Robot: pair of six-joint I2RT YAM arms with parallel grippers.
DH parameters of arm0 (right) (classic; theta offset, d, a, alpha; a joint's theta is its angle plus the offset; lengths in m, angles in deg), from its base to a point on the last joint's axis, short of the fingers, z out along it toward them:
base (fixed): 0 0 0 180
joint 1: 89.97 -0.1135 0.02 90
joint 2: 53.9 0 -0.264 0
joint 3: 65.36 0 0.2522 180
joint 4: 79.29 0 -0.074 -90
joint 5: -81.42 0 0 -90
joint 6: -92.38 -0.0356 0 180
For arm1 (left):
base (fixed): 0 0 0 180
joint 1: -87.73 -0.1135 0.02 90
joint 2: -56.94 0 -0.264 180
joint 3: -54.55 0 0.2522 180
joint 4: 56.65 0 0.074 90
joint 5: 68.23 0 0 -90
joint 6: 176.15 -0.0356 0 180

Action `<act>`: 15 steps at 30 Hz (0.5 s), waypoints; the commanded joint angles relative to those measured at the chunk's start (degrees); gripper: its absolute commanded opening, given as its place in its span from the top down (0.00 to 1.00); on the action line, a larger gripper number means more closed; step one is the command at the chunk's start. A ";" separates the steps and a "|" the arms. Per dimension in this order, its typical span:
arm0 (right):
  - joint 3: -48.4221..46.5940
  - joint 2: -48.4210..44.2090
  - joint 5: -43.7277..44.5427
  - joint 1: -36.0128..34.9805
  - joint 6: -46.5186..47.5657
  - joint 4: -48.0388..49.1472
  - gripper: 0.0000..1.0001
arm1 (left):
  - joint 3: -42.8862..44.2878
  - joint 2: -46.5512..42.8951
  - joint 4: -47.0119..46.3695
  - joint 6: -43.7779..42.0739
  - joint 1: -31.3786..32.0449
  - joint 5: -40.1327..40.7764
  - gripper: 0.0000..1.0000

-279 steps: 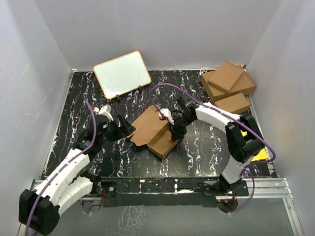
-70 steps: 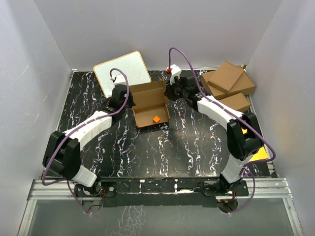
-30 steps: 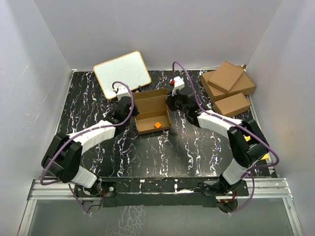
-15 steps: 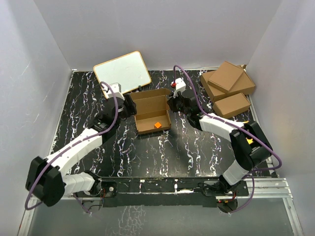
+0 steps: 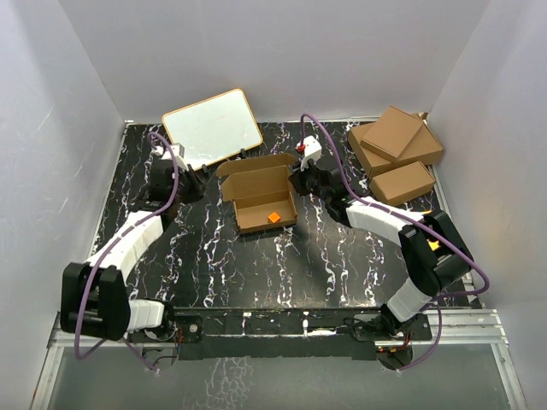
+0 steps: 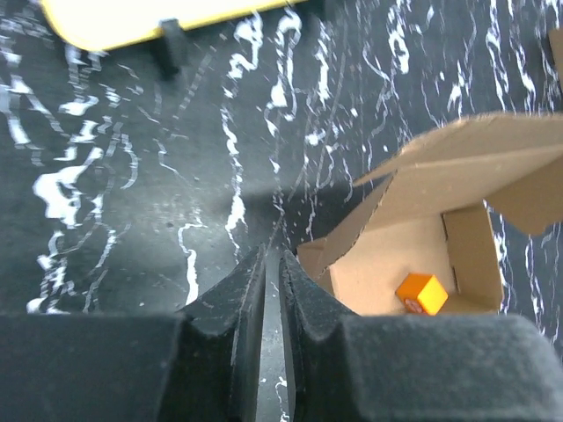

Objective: Fold the paper box

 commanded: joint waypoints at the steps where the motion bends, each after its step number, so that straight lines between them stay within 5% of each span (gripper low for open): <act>1: 0.14 -2.45 -1.08 -0.34 0.76 5.13 0.85 | -2.13 2.50 -10.76 -4.50 0.26 -12.41 0.89; 15: -0.19 -2.56 -1.97 -0.35 0.73 4.57 0.85 | -1.54 7.99 -14.33 -2.44 0.22 -15.23 0.91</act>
